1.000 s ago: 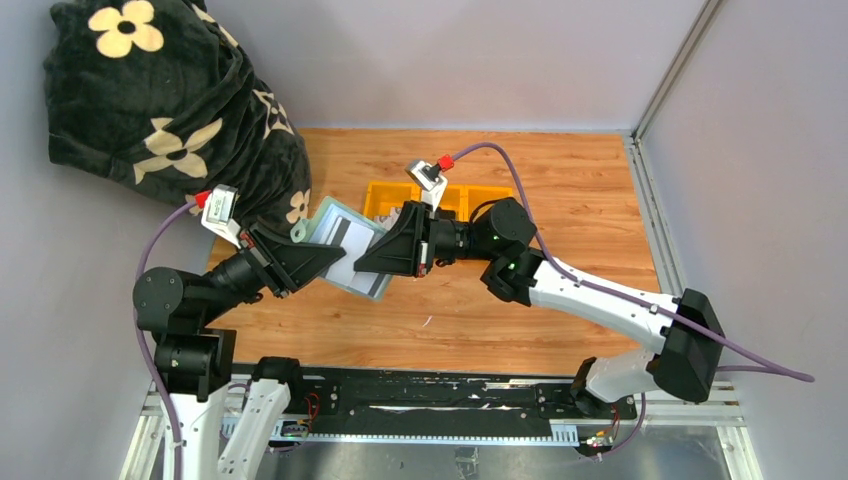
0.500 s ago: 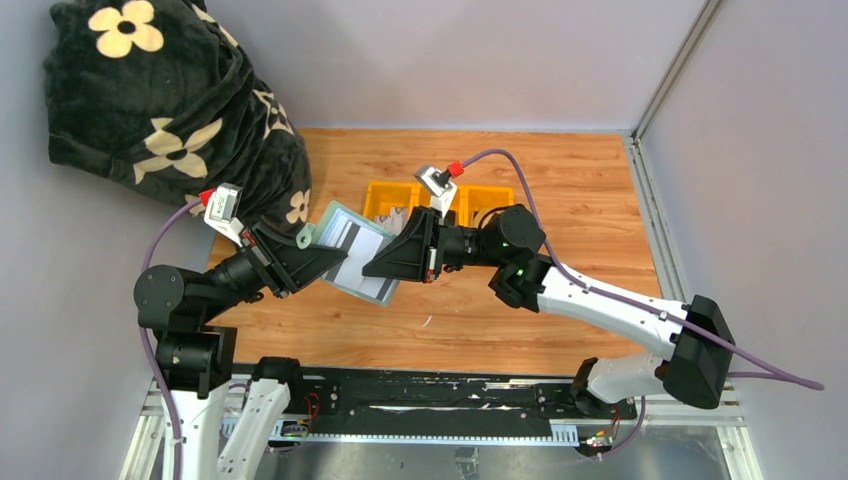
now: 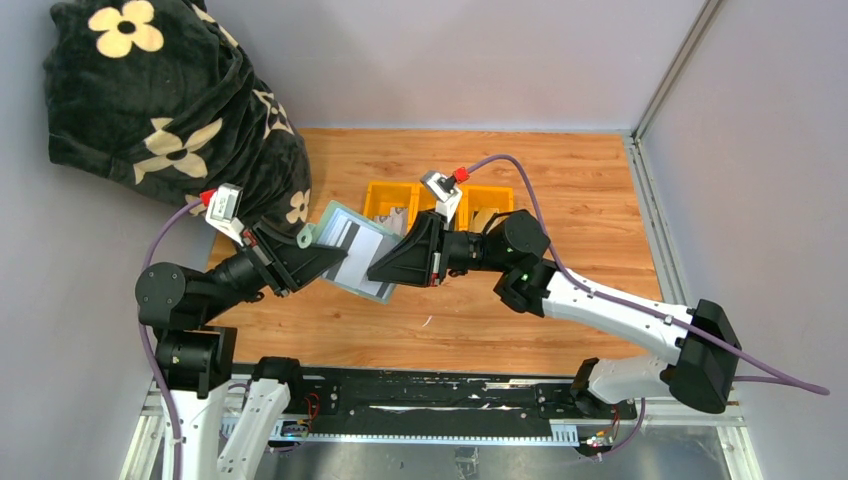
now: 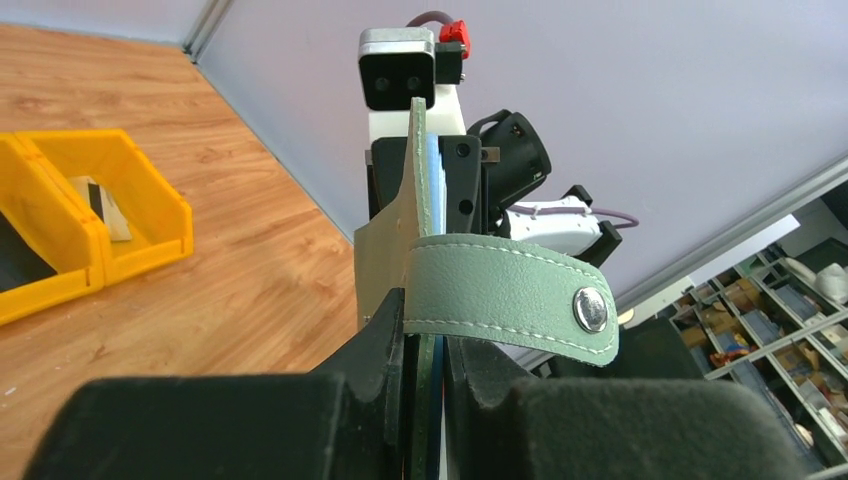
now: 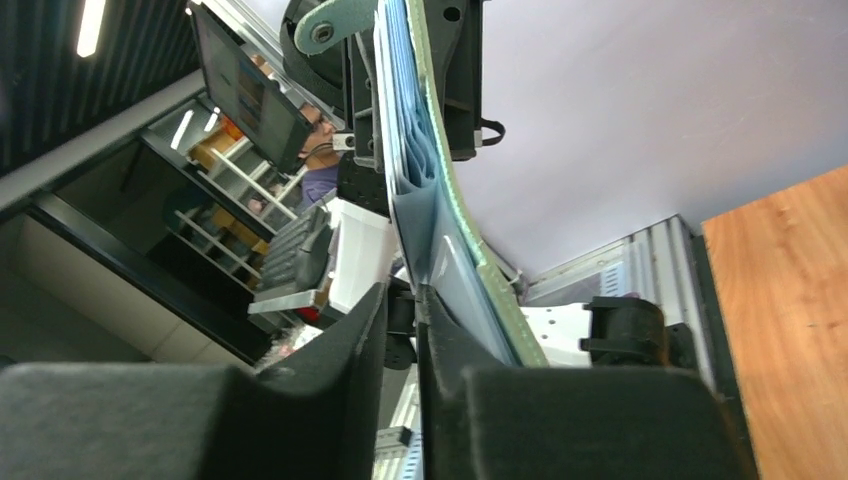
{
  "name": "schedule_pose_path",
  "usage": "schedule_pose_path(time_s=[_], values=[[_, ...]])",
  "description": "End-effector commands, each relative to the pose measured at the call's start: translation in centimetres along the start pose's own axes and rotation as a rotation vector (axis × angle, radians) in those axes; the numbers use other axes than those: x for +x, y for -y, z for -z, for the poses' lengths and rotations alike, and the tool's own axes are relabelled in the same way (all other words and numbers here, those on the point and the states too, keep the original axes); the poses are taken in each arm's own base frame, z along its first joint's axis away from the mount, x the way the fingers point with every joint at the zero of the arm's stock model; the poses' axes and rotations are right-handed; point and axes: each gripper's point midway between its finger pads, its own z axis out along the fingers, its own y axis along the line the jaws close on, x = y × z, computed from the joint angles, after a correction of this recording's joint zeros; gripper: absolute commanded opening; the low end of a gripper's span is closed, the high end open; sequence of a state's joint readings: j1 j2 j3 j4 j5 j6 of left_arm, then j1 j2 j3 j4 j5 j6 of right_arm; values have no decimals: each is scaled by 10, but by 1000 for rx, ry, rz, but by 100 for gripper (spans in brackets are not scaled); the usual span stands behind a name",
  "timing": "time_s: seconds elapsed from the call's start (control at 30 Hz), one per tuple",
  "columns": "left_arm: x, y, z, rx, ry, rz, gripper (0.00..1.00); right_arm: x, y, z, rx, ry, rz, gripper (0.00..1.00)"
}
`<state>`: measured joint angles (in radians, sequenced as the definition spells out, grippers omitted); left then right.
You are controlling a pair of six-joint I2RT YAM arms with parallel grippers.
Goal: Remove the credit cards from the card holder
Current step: Remove the credit card from the card holder.
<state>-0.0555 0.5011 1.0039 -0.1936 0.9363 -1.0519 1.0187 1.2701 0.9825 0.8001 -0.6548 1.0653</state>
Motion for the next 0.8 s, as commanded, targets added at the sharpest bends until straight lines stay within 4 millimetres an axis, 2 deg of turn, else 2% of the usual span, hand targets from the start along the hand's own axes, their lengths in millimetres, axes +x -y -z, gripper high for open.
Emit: schedule_pose_path(time_s=[0.0, 0.07, 0.23, 0.4, 0.47, 0.53, 0.6, 0.77], values=[[-10, 15, 2, 22, 45, -68, 4, -17, -23, -2, -64, 27, 51, 31], [-10, 15, 3, 21, 48, -73, 4, -22, -26, -5, -68, 42, 54, 36], [-9, 15, 4, 17, 47, -79, 4, -31, -28, -9, -80, 71, 42, 34], [-9, 16, 4, 16, 46, -80, 5, -33, -27, -8, -87, 84, 23, 17], [-9, 16, 4, 17, 47, -78, 5, -33, -25, -8, -78, 87, 15, 16], [-9, 17, 4, 20, 48, -81, 5, -33, -21, -9, -63, 90, 7, 23], [-8, 17, 4, 22, 46, -82, 5, -34, -15, -10, -38, 95, 1, 36], [-8, 20, 5, 29, 46, -84, 5, -39, 5, -14, 39, 124, -31, 38]])
